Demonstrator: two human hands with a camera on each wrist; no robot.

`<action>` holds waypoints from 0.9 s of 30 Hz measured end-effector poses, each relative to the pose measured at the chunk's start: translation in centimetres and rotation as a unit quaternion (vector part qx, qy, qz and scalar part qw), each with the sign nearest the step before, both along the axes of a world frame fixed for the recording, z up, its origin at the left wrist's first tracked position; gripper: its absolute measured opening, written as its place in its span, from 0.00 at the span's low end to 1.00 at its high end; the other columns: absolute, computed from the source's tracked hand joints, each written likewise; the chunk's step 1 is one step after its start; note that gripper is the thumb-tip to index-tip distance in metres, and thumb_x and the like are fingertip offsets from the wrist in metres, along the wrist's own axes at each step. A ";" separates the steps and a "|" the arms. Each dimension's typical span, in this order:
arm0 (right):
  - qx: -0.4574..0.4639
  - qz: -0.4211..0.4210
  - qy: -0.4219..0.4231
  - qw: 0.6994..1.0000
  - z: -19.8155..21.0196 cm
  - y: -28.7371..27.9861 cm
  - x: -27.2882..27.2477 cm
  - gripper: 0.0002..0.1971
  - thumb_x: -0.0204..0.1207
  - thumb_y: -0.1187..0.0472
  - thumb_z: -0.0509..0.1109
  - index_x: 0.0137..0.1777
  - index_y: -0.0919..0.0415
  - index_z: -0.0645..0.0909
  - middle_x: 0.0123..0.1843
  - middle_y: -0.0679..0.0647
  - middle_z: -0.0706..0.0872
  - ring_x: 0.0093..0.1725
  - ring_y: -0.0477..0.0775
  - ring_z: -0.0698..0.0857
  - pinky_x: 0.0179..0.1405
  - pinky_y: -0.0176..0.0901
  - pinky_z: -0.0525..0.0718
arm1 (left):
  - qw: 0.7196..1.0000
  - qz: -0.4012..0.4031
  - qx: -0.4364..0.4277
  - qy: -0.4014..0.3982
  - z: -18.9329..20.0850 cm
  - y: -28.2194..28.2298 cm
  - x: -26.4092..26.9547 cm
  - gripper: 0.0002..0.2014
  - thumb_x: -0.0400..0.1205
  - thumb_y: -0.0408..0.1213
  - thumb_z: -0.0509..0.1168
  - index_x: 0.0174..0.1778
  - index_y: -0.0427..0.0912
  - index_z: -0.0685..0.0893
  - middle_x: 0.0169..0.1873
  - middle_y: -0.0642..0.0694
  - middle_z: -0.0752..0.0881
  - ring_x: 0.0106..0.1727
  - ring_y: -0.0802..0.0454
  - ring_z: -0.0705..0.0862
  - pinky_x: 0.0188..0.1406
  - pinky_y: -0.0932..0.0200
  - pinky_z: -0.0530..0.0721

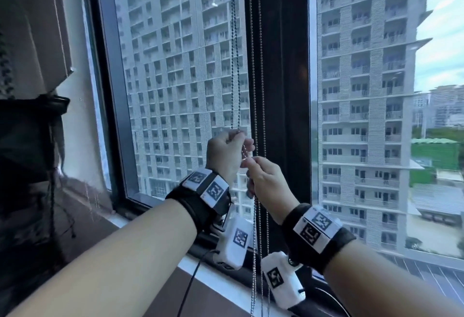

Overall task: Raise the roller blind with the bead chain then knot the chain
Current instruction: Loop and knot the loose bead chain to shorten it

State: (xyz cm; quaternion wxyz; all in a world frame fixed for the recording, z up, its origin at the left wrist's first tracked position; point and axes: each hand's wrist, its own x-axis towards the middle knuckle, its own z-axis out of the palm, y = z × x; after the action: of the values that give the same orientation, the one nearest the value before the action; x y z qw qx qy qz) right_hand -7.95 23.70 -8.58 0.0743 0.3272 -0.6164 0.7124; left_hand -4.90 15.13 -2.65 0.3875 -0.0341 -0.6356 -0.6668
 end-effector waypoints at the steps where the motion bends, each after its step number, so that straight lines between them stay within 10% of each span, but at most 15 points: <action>1: 0.006 0.001 -0.013 1.000 0.0 0.3 0.0 0.14 0.86 0.56 0.62 0.41 0.61 0.80 0.28 0.50 0.70 0.23 0.47 0.69 0.21 0.42 0.71 | 0.999 -0.023 0.026 0.008 0.1 -0.2 0.2 0.05 0.81 0.30 0.64 0.50 0.40 0.82 0.31 0.45 0.87 0.31 0.48 0.86 0.33 0.54 0.86; 9: 0.059 0.054 -0.128 0.989 1.3 2.5 0.3 0.20 0.78 0.50 0.73 0.29 0.53 0.71 0.23 0.50 0.64 0.20 0.49 0.60 0.19 0.39 0.59 | 0.983 -0.180 0.044 0.023 0.4 -2.7 2.1 0.08 0.81 0.28 0.55 0.41 0.35 0.80 0.21 0.49 0.70 0.19 0.55 0.65 0.23 0.57 0.63; 17: -0.005 0.113 -0.179 0.977 7.5 3.2 1.8 0.13 0.86 0.59 0.54 0.48 0.62 0.78 0.24 0.49 0.70 0.19 0.45 0.65 0.16 0.35 0.63 | 0.973 -0.204 -0.109 0.003 0.9 -2.9 3.5 0.17 0.82 0.26 0.49 0.51 0.26 0.85 0.32 0.33 0.87 0.33 0.41 0.86 0.34 0.52 0.88; 27: 0.061 0.163 -0.159 0.972 10.0 2.8 4.6 0.14 0.85 0.68 0.50 0.64 0.70 0.73 0.37 0.64 0.83 0.26 0.52 0.85 0.23 0.37 0.85 | 0.975 -0.175 -0.127 -0.044 1.2 -3.5 1.5 0.20 0.80 0.24 0.64 0.66 0.45 0.73 0.41 0.34 0.85 0.35 0.45 0.86 0.39 0.49 0.91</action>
State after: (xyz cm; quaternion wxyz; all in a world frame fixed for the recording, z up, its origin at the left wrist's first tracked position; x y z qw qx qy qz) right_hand -3.38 26.47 1.45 -0.1619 0.3094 -0.6009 0.7190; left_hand -3.37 11.67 -1.42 0.2284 -0.1646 -0.7161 -0.6387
